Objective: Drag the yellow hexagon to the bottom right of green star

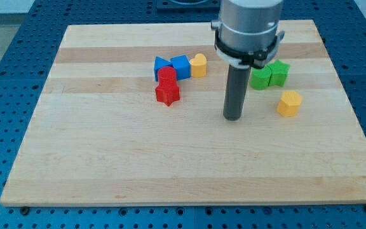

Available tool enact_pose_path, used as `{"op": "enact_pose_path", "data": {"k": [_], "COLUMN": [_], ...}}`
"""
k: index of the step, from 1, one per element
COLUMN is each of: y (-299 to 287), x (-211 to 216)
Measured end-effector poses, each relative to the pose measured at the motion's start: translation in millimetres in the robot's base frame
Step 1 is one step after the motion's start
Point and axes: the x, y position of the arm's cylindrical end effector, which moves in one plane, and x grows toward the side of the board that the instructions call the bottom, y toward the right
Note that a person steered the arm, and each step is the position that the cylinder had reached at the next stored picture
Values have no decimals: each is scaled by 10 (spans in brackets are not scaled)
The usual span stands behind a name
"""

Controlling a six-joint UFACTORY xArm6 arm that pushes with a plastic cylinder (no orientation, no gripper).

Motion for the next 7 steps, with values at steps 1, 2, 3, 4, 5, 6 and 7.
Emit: {"op": "enact_pose_path", "data": {"k": [1,2,3,4,5,6,7], "y": [302,685,840,1055,1212,869,168], "x": [183,91,-204,-365,-400,-266,-274]}}
